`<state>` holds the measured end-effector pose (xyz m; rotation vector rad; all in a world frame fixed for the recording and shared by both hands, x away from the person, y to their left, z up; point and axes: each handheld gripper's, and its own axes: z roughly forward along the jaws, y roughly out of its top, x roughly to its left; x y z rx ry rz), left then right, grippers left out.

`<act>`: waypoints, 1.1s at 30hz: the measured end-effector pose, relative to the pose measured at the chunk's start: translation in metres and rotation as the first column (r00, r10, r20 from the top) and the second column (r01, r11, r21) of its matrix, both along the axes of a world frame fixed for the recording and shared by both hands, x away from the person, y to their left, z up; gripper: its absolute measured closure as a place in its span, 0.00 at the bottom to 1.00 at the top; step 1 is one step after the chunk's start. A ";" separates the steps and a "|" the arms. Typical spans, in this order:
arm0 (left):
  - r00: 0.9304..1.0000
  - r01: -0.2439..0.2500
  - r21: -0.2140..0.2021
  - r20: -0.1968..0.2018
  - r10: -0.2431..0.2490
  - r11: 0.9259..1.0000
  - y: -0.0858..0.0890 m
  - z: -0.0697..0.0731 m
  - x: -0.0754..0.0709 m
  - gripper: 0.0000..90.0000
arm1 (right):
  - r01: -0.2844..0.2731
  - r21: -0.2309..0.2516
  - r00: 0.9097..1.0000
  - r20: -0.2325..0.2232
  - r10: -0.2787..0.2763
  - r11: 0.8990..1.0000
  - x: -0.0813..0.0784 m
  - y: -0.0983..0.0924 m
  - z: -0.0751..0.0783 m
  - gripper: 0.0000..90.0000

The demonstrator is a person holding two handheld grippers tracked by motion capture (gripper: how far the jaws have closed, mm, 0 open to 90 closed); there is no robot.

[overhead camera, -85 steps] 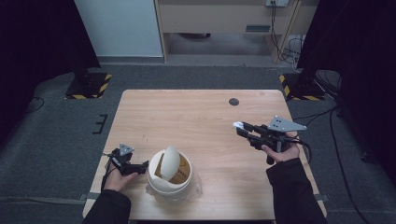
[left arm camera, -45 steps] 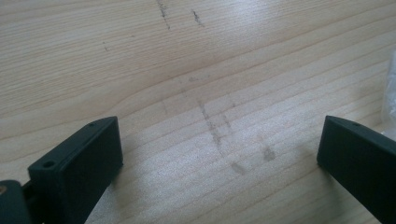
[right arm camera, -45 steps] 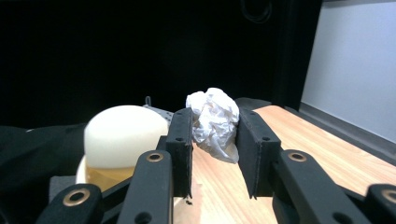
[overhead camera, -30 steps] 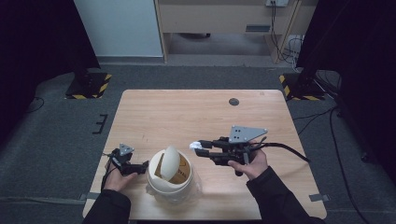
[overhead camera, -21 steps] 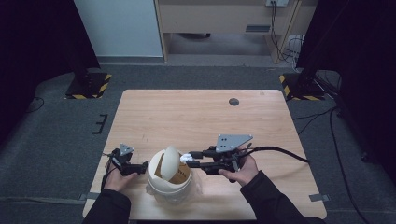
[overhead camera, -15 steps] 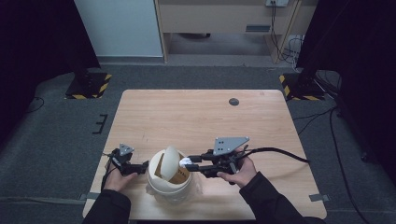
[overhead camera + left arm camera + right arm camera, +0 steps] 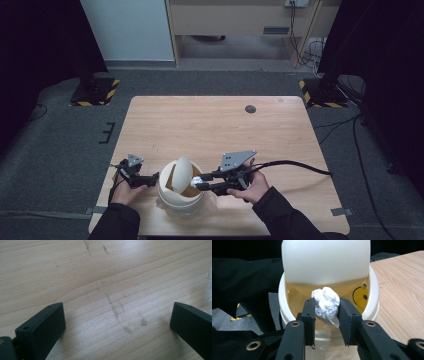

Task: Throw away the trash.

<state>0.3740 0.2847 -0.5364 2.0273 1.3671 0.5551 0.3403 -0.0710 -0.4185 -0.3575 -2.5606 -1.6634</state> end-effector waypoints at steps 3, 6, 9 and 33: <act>1.000 0.000 0.000 0.000 0.000 1.000 0.000 0.000 0.000 0.00 | 0.006 0.004 1.000 0.000 -0.006 1.000 0.000 0.002 -0.001 0.72; 1.000 0.000 0.000 0.000 0.000 1.000 0.000 0.000 0.000 0.00 | 0.010 0.001 1.000 0.009 -0.010 1.000 -0.001 0.005 0.001 0.64; 1.000 0.000 -0.001 0.000 0.000 1.000 0.000 0.000 0.000 0.00 | 0.019 0.015 1.000 0.016 -0.019 1.000 -0.001 0.002 0.005 0.63; 1.000 0.000 0.000 0.000 0.000 1.000 0.000 0.000 0.000 0.00 | 0.491 0.056 0.869 0.045 -0.493 0.869 0.062 -0.107 -0.002 0.33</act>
